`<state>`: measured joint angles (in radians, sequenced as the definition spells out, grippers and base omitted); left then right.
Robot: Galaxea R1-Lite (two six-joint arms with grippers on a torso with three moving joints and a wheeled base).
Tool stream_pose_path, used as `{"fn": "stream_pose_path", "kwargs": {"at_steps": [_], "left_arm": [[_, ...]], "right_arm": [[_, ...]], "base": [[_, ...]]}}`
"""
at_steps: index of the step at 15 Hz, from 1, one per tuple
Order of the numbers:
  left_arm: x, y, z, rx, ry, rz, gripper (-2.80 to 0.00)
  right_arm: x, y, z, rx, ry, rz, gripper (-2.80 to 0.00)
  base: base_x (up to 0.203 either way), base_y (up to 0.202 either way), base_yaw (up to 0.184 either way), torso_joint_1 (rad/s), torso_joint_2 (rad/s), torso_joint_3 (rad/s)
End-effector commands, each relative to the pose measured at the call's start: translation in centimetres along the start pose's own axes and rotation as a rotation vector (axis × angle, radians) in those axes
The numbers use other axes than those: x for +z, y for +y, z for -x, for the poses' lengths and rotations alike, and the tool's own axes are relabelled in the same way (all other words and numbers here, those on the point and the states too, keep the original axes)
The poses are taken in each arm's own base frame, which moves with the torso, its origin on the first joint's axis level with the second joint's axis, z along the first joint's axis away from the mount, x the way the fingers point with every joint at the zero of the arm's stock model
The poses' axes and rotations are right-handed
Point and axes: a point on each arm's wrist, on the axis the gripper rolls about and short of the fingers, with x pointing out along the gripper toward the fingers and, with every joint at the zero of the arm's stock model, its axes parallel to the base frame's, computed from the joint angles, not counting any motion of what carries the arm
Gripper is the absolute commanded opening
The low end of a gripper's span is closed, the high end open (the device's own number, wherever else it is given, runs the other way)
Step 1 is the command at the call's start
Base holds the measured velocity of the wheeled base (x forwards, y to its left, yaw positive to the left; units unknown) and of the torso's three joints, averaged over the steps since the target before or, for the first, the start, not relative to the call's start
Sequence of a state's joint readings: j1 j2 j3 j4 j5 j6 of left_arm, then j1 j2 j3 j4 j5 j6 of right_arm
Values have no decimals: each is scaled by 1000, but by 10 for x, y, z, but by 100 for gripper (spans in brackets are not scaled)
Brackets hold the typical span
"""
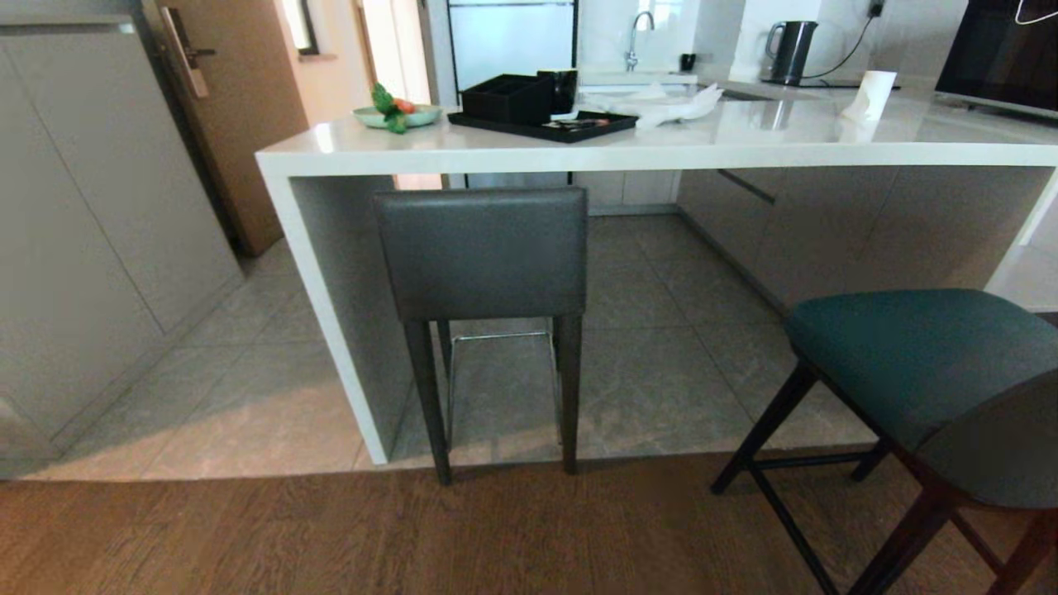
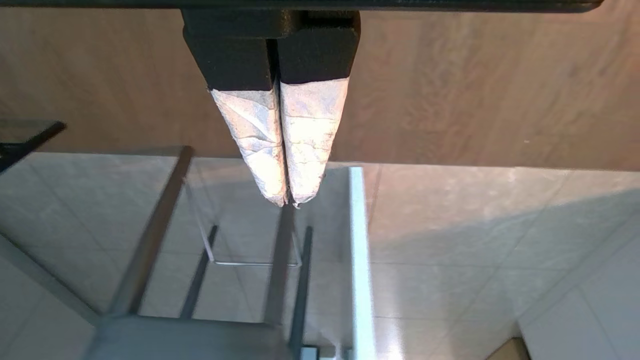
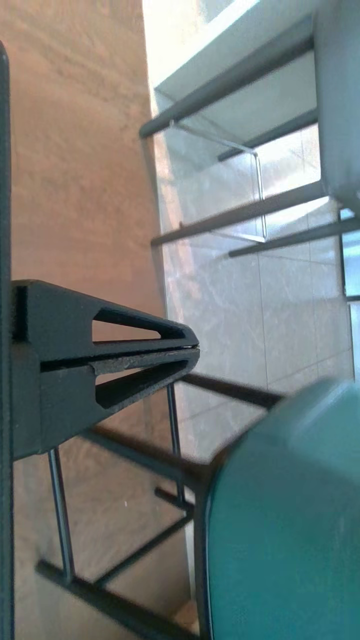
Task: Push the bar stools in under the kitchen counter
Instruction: Pull the gray chair out from under the dining table
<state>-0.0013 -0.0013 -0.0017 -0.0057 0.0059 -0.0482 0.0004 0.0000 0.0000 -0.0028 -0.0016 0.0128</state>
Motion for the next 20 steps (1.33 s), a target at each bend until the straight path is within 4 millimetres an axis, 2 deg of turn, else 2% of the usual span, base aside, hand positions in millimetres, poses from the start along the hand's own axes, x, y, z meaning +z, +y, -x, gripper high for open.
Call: {"fn": "stream_pose_path", "kwargs": {"at_steps": [1, 7, 13, 20], "left_arm": [[0, 0, 0, 0, 1, 1, -280], [0, 0, 0, 1, -1, 1, -280], [0, 0, 0, 1, -1, 1, -280], [0, 0, 0, 1, -1, 1, -280]], "right_arm": [[0, 0, 0, 3, 1, -1, -280], [0, 0, 0, 1, 1, -1, -280], [0, 0, 0, 1, 1, -1, -280], [0, 0, 0, 1, 1, 0, -280]], "base": [[0, 195, -2, -3, 2, 2], [0, 177, -2, 2, 2, 3], [0, 0, 0, 0, 0, 0], [171, 0, 1, 5, 3, 0]]}}
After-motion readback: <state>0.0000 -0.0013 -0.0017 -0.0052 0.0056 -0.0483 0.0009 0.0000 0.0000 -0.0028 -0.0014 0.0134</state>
